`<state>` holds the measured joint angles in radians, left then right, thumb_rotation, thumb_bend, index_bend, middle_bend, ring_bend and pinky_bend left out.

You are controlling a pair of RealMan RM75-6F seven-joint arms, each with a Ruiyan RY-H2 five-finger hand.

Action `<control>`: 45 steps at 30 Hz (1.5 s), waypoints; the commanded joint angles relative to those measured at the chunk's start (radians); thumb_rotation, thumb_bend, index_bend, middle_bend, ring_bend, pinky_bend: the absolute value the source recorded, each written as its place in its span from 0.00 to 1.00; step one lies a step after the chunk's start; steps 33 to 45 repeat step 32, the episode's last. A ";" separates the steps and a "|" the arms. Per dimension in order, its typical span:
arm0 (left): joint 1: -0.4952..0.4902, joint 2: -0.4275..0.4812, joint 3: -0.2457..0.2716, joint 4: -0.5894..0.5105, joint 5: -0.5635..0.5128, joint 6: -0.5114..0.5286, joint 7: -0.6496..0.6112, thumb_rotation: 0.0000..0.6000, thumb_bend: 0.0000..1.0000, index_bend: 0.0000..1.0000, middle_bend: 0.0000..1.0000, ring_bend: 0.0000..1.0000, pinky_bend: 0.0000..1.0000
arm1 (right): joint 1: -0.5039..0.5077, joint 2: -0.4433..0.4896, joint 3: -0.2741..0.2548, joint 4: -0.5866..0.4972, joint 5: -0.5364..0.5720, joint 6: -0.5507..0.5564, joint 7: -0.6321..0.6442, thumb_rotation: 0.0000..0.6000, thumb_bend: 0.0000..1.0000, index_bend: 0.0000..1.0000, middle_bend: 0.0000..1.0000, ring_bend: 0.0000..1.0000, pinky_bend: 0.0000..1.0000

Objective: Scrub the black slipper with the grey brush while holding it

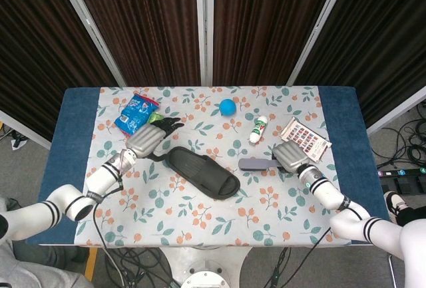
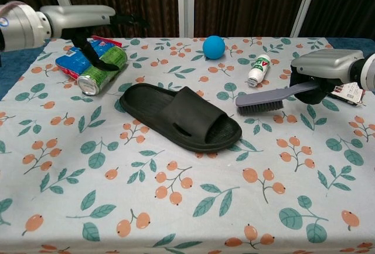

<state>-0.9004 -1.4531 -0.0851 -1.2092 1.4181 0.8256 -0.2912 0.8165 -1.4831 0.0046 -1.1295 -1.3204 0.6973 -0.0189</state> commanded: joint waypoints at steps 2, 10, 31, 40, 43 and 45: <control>0.051 0.049 -0.018 -0.038 -0.021 0.059 -0.032 1.00 0.33 0.10 0.12 0.06 0.19 | -0.015 0.033 0.010 -0.065 0.069 -0.033 -0.064 1.00 0.06 0.05 0.20 0.12 0.26; 0.162 0.152 0.001 -0.116 -0.053 0.142 -0.042 1.00 0.31 0.10 0.12 0.06 0.19 | -0.099 0.204 0.036 -0.279 0.073 0.121 -0.065 1.00 0.03 0.00 0.00 0.00 0.02; 0.703 0.244 0.140 -0.330 -0.118 0.743 0.350 1.00 0.28 0.11 0.12 0.06 0.18 | -0.664 0.370 -0.060 -0.381 -0.121 0.888 0.104 1.00 0.22 0.00 0.11 0.02 0.11; 0.716 0.241 0.147 -0.335 -0.105 0.756 0.356 1.00 0.28 0.11 0.12 0.06 0.18 | -0.674 0.367 -0.064 -0.380 -0.130 0.896 0.105 1.00 0.22 0.00 0.11 0.02 0.10; 0.716 0.241 0.147 -0.335 -0.105 0.756 0.356 1.00 0.28 0.11 0.12 0.06 0.18 | -0.674 0.367 -0.064 -0.380 -0.130 0.896 0.105 1.00 0.22 0.00 0.11 0.02 0.10; 0.716 0.241 0.147 -0.335 -0.105 0.756 0.356 1.00 0.28 0.11 0.12 0.06 0.18 | -0.674 0.367 -0.064 -0.380 -0.130 0.896 0.105 1.00 0.22 0.00 0.11 0.02 0.10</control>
